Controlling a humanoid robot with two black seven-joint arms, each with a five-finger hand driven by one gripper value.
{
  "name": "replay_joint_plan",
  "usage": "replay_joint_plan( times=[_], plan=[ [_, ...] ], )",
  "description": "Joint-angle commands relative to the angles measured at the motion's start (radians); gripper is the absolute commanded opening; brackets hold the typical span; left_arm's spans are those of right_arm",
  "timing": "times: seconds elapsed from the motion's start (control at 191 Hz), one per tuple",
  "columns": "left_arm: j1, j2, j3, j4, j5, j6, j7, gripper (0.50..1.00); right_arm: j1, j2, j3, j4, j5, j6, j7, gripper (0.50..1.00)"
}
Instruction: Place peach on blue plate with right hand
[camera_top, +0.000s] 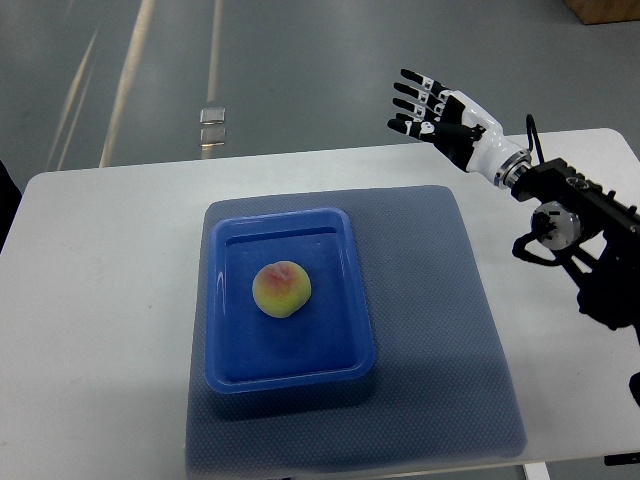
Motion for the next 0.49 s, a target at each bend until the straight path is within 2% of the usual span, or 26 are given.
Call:
replay_joint_plan(
  times=[0.0,0.115,0.488],
  plan=[
    [0.001,0.000,0.000,0.000,0.000,0.000,0.000,1.000,-0.058,0.081,0.119,-0.080,0.130,0.012,0.065,0.934],
    [0.001,0.000,-0.002,0.000,0.000,0.000,0.000,1.000,-0.078,0.100,0.151,-0.103,0.236,0.017,0.108,0.936],
    [-0.001,0.000,0.000,-0.001,0.002,0.000,0.000,1.000,-0.081,0.106,0.149,-0.102,0.255,0.017,0.110,0.936]
  ],
)
